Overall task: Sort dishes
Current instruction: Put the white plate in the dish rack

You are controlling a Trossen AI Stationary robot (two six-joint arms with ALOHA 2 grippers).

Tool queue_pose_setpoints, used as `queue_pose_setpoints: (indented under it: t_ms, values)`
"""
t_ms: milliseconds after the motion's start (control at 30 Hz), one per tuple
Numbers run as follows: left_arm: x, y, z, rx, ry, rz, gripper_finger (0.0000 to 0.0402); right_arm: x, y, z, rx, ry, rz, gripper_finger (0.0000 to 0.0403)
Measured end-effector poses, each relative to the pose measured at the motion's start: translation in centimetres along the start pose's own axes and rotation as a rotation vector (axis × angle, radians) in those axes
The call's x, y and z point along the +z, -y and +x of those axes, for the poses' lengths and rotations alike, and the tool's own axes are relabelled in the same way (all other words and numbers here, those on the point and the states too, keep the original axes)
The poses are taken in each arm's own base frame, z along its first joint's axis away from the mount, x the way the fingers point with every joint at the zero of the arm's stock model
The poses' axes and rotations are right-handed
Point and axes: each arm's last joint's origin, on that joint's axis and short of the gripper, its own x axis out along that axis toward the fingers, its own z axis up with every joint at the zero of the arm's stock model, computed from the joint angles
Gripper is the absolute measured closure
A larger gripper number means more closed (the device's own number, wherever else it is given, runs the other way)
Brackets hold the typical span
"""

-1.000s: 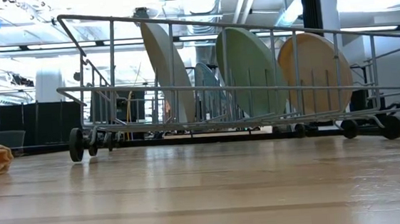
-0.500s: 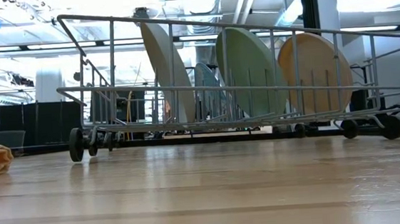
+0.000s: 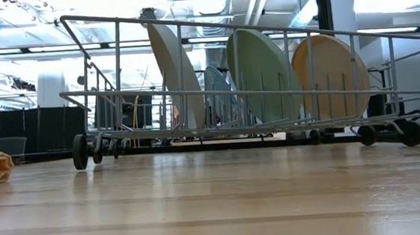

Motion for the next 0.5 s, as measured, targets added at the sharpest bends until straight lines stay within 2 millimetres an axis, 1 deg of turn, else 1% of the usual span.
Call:
queue_pose_setpoints:
  t_ms: [200,367,433,500]
  values:
    - [-0.2,0.6,0.5,-0.005,-0.001,0.004,0.0253,1.2,-1.2,0.8,0.015,-0.018,-0.011,0.0403]
    - [-0.1,0.8,0.6,-0.022,0.007,-0.009,0.0253,1.4,-1.6,1.1,0.022,-0.020,-0.009,0.0403]
    - [-0.1,0.8,0.6,-0.022,0.007,-0.009,0.0253,1.5,-1.8,1.3,0.019,-0.044,0.005,0.0403]
    - [-0.2,0.8,0.6,-0.022,0.007,-0.012,0.0253,1.7,-2.0,2.0,-0.001,-0.091,0.041,0.0403]
